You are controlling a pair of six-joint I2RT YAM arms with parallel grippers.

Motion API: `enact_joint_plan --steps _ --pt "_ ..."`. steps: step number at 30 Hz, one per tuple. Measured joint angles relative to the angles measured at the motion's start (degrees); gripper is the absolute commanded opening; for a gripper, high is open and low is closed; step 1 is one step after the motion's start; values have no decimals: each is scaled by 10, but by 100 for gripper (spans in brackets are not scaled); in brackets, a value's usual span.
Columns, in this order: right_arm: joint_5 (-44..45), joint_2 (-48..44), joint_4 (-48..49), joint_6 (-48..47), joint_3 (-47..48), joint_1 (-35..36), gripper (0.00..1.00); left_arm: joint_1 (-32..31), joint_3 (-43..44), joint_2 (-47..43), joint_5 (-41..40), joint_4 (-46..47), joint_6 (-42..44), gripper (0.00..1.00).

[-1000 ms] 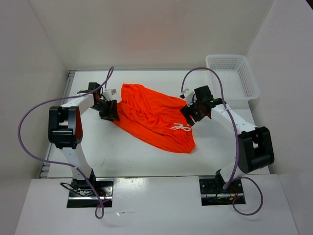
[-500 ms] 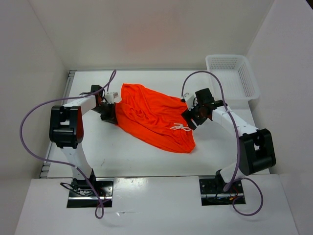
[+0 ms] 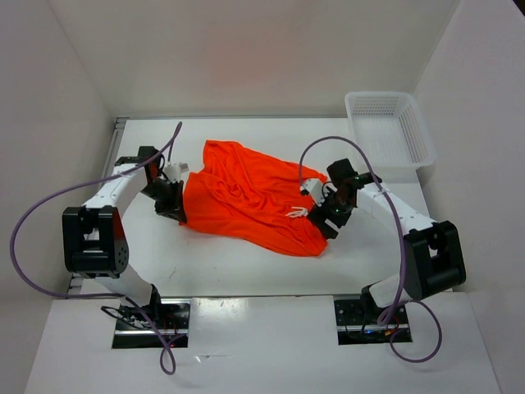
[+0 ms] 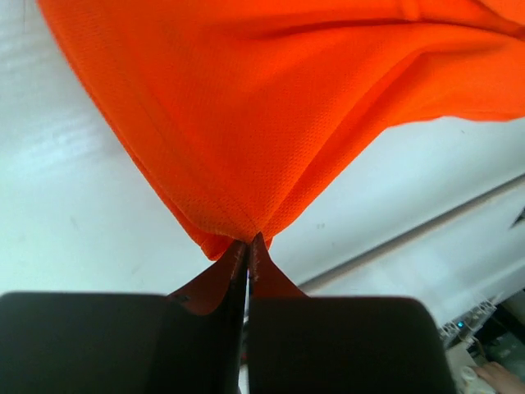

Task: Fold and stack the shorts
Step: Flatten the shorts out

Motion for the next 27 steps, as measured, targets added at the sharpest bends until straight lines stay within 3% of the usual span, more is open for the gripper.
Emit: enact_joint_plan --steps 8,12,14,17,18,19,20,27 --pt "-17 1 -25 -16 -17 79 83 2 21 -3 -19 -94 0 0" --pt "-24 20 -15 -9 -33 97 54 2 21 -5 -28 -113 0 0" --pt "-22 42 -8 0 -43 97 53 2 21 -5 -30 -116 0 0" --pt "-11 77 -2 10 -48 97 39 3 21 -5 -30 -120 0 0" --pt "-9 89 0 13 -48 97 29 3 21 -5 -30 -122 0 0" --pt "-7 101 -2 16 -43 97 10 3 21 -5 -30 -124 0 0" --pt "-6 110 -6 16 -36 97 2 3 21 -4 -30 -127 0 0" --pt "-16 149 -53 11 14 99 0 12 49 -4 -62 -160 0 0"
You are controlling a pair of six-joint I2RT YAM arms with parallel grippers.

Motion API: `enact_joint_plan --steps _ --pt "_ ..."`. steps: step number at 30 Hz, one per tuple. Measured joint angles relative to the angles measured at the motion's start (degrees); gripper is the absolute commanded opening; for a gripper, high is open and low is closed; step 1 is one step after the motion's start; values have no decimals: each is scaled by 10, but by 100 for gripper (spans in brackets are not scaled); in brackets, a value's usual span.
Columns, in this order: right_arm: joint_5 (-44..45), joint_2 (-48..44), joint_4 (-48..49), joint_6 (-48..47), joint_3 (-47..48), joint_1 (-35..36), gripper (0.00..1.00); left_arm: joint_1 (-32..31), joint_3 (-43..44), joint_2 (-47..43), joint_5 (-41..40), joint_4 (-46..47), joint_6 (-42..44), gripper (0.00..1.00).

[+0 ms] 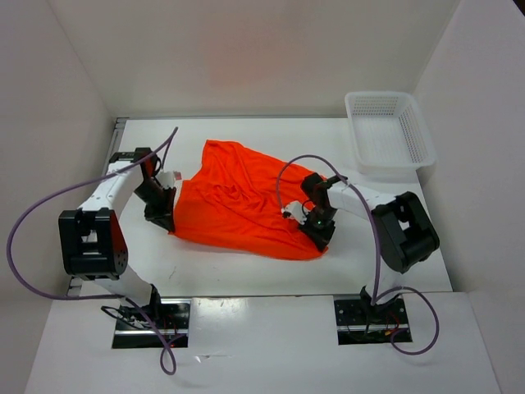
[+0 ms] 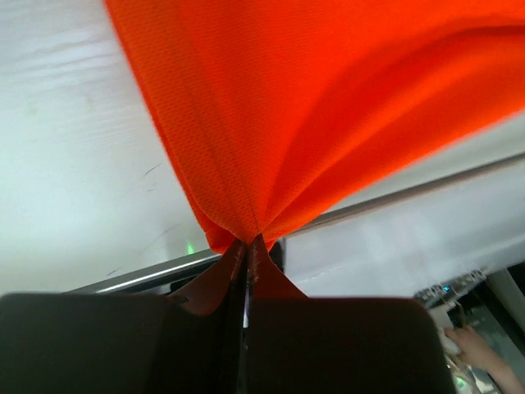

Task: Fold and stack the shorts
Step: Flatten the shorts out

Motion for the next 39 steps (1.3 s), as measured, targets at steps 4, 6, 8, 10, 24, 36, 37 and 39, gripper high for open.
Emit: enact_joint_plan --steps 4,6,8,10,24,36,37,39 --pt "0 -23 -13 -17 -4 26 0 -1 -58 -23 -59 -2 0 0" --pt "0 -26 -16 -22 -3 43 0 -8 -94 -24 -88 -14 0 0" --pt "1 -25 -23 -28 -3 53 0 -20 -110 -19 -106 -26 0 0" --pt "3 -25 -32 -33 -3 57 6 -32 -111 -17 -122 -30 0 0" --pt "44 -113 -115 -44 41 4 100 -45 -58 -14 -207 -61 1 52" --pt "108 -8 196 187 205 -84 93 -83 184 159 -193 226 0 57" --pt "116 14 214 202 215 -86 93 -90 214 193 -186 241 0 57" --pt "129 51 243 228 230 -93 93 -99 280 256 -167 272 0 59"
